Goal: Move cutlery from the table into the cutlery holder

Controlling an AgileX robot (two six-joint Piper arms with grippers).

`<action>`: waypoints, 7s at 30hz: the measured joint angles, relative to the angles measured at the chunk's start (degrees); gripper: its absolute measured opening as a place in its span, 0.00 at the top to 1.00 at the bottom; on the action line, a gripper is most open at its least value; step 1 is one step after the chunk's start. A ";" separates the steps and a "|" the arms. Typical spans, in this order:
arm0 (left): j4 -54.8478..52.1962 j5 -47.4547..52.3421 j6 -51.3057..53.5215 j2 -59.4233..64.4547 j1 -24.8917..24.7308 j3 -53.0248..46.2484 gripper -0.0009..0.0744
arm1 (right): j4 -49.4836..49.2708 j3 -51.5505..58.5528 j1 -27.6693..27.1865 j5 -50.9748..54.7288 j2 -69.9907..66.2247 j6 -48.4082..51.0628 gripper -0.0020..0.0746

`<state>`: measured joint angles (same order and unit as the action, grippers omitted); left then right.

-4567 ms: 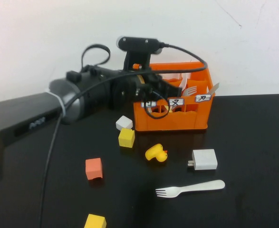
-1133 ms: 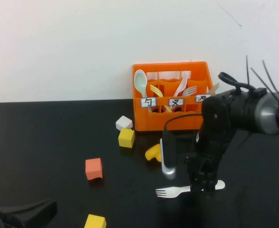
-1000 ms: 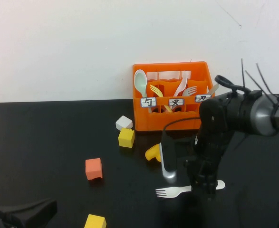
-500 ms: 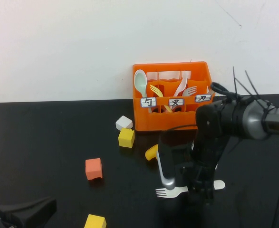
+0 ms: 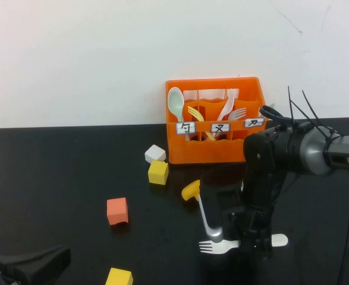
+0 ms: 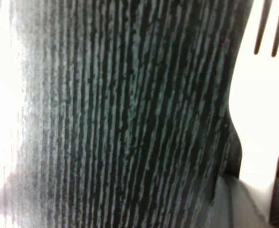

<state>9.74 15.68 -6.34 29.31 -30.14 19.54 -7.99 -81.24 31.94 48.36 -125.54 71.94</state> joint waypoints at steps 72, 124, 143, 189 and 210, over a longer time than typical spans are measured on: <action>-2.74 -0.34 0.00 0.00 0.00 0.00 0.99 | -69.39 -35.98 -16.43 -10.27 -9.28 13.17 0.81; -1.69 -4.81 0.00 -2.80 0.00 -2.01 0.99 | -15.23 -35.98 -23.87 20.67 22.91 -16.44 0.96; -2.13 -5.28 0.00 -20.09 0.00 -4.99 0.99 | -9.47 -5.87 -23.87 22.20 52.98 -20.10 0.96; -2.31 3.40 0.00 -21.10 0.00 -5.20 0.99 | -21.42 34.81 -23.87 2.19 92.10 -14.36 0.97; -2.31 3.71 0.00 -21.10 0.00 -5.20 0.99 | -26.80 66.60 -34.24 -13.84 123.20 -8.66 0.98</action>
<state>7.43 19.38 -6.34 8.21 -30.14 14.34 -34.80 -14.64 -2.30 34.52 -2.33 63.28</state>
